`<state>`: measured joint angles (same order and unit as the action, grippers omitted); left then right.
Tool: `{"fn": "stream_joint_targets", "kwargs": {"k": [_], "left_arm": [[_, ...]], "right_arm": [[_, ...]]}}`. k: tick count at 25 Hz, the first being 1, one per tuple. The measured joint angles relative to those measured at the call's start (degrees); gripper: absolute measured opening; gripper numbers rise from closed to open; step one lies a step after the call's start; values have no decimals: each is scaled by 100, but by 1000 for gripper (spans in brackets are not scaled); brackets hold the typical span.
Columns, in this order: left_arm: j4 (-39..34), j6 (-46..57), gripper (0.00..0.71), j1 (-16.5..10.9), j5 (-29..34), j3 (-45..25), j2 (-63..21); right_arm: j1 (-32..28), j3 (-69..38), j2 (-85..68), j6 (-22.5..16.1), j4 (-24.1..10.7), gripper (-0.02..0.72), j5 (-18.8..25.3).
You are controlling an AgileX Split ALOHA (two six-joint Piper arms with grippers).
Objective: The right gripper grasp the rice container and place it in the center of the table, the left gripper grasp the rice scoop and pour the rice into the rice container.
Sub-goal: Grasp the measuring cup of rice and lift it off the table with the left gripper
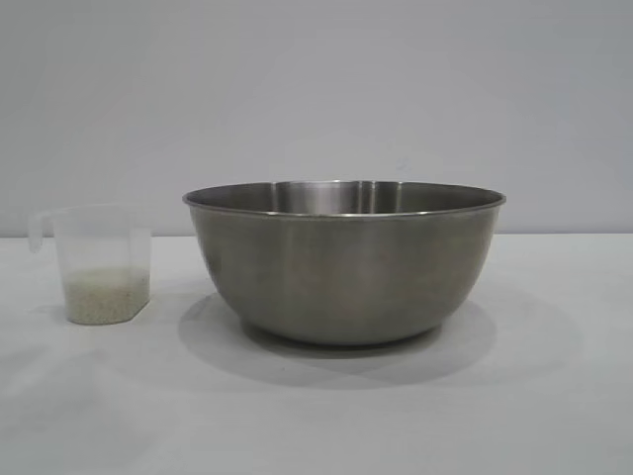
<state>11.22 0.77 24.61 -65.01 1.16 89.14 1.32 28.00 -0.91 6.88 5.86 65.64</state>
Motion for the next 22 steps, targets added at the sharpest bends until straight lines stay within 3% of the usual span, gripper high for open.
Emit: {"fn": "stream_joint_targets", "kwargs": {"k": [12,22], "left_arm": [[-32,64,267,0,-11,369,1276],[137,-24,267,0,-33,870,1571]], "right_arm": [[0,0,0,0,0,524,0],[0,0,0,0,0,524,0]]}}
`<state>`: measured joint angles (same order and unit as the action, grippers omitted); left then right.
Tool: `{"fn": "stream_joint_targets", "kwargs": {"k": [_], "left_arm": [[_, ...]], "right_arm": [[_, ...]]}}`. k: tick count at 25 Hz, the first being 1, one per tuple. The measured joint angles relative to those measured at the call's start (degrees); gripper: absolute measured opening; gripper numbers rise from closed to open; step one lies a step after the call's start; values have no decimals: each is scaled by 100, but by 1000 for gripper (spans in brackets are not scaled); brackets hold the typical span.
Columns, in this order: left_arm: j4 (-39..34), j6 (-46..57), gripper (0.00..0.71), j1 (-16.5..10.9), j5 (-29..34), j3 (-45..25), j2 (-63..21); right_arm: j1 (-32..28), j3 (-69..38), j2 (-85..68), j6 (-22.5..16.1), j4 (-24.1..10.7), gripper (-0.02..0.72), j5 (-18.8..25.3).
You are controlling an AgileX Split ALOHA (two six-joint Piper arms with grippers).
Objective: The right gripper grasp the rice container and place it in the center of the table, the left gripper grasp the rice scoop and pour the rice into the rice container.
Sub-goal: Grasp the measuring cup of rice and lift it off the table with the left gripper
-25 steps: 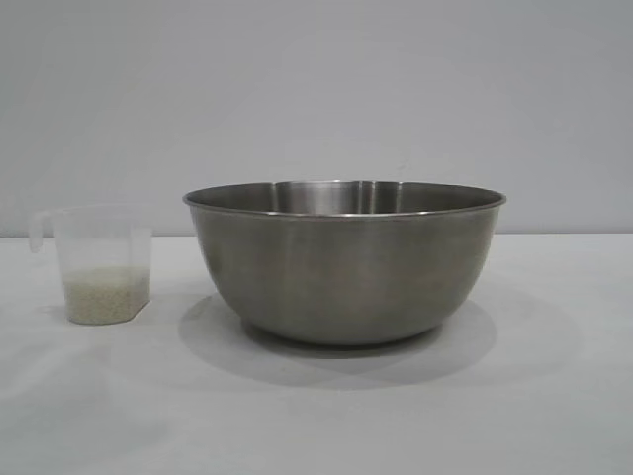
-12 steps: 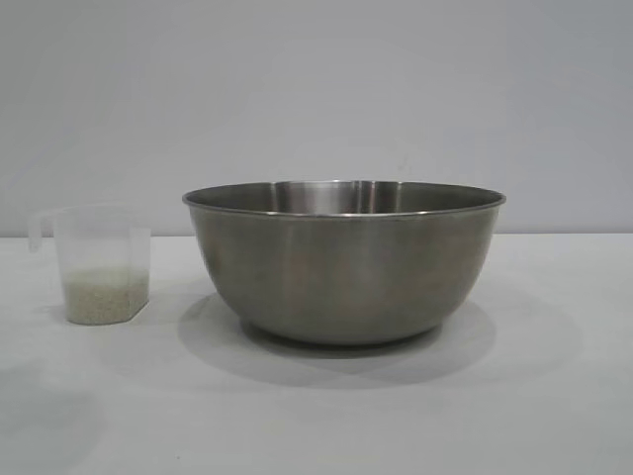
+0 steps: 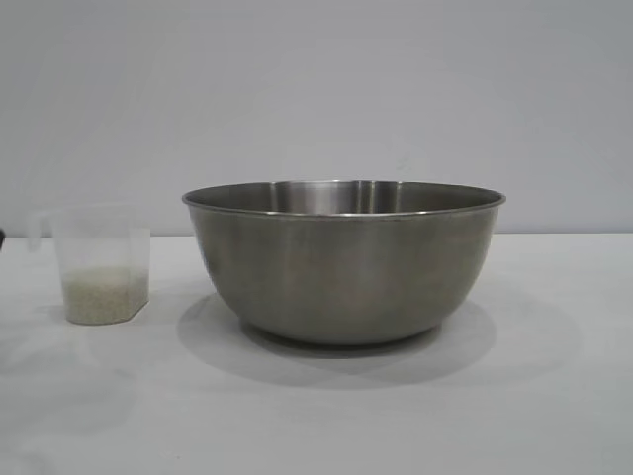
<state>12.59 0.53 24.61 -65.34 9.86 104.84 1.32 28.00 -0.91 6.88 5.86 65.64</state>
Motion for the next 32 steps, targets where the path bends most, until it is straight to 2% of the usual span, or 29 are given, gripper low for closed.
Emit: {"fn": "stream_joint_targets", "kwargs": {"k": [12,32], "left_arm": [[149,-241,267,0,-27,572,422],[441,-264,267,0,-27,832,719]], "right_arm": [[0,0,0,0,0,524,0],[0,0,0,0,0,524,0]]}}
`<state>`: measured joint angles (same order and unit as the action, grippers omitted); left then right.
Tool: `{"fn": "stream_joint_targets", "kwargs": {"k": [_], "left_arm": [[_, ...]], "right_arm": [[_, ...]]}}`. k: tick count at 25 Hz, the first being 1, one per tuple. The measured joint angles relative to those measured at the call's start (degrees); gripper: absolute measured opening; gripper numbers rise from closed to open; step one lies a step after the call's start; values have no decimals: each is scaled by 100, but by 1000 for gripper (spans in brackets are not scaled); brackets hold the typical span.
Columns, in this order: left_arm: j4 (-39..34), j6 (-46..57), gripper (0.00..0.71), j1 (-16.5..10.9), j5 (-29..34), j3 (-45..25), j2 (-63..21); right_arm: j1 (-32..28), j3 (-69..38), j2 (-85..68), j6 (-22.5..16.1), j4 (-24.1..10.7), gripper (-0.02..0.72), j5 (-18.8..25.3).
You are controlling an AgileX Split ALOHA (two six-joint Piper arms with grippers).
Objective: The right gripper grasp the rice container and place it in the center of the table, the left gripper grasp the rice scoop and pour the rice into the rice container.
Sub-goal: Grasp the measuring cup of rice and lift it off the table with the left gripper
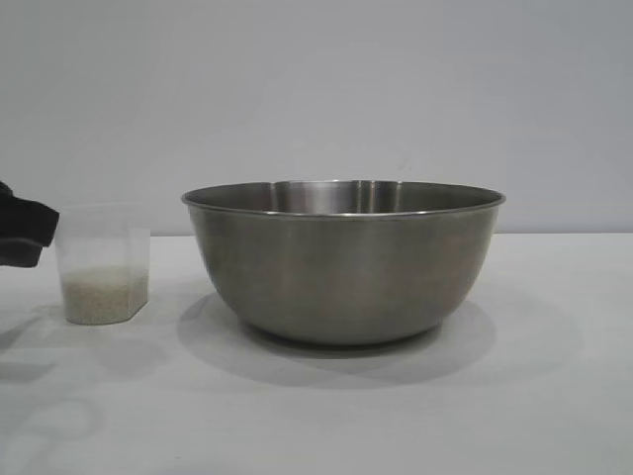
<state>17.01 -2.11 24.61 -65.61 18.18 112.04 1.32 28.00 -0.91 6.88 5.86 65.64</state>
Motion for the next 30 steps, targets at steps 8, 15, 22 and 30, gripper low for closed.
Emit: {"fn": "stream_joint_targets", "kwargs": {"k": [8,15,22,30], "left_arm": [[42,-164,239,0,0,236,91],[42,-218,239,0,0,442,262],[42,-279,239,0,0,572,325],[-57,-539,239,-25,0,921,522]], "right_arm": [[0,0,0,0,0,524,0],[0,0,0,0,0,524,0],[0,0,0,0,0,524,0],[0,0,0,0,0,524,0]]}}
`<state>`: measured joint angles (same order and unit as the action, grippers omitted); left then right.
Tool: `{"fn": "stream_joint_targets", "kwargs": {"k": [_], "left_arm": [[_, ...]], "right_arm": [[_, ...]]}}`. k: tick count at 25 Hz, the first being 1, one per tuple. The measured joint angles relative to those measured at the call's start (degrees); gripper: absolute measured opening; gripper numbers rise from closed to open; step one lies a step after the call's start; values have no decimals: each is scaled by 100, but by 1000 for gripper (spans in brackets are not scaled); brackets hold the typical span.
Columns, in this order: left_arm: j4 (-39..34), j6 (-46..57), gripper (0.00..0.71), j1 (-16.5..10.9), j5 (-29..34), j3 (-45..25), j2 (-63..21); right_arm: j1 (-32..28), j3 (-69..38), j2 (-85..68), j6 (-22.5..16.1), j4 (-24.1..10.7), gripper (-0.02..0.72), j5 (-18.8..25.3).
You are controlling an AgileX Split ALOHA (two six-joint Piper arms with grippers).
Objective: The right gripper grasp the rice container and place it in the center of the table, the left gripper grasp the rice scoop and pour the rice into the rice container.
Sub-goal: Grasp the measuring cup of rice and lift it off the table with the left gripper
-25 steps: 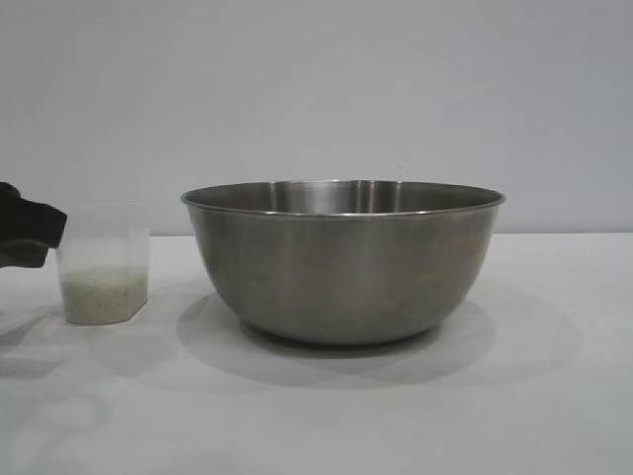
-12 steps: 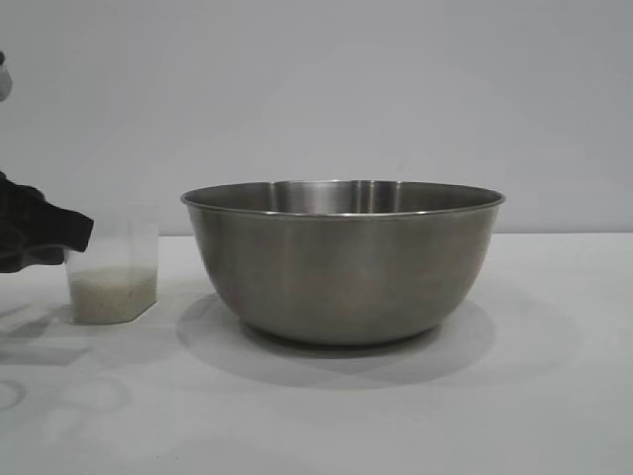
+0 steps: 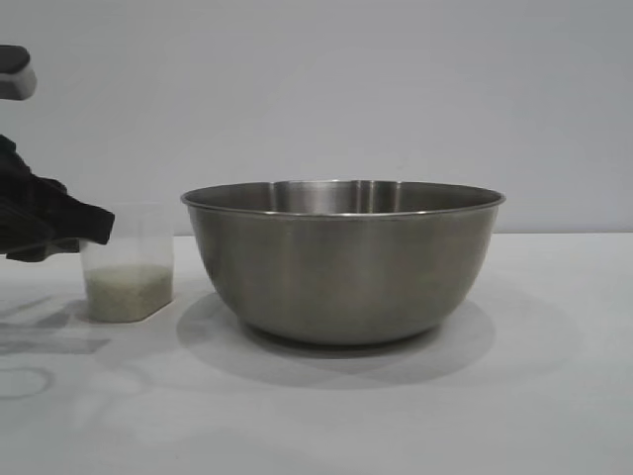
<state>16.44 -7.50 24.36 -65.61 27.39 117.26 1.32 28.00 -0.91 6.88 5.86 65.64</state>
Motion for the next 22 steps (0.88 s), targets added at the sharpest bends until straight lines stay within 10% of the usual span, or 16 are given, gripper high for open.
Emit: {"fn": "stream_joint_targets", "kwargs": {"k": [7,22], "left_arm": [[-1212,2,0,-533,0,492,274],[-1776,-235,0,-729,100,718,-471]], "right_arm": [[0,0,0,0,0,524,0],[0,0,0,0,0,524,0]]}}
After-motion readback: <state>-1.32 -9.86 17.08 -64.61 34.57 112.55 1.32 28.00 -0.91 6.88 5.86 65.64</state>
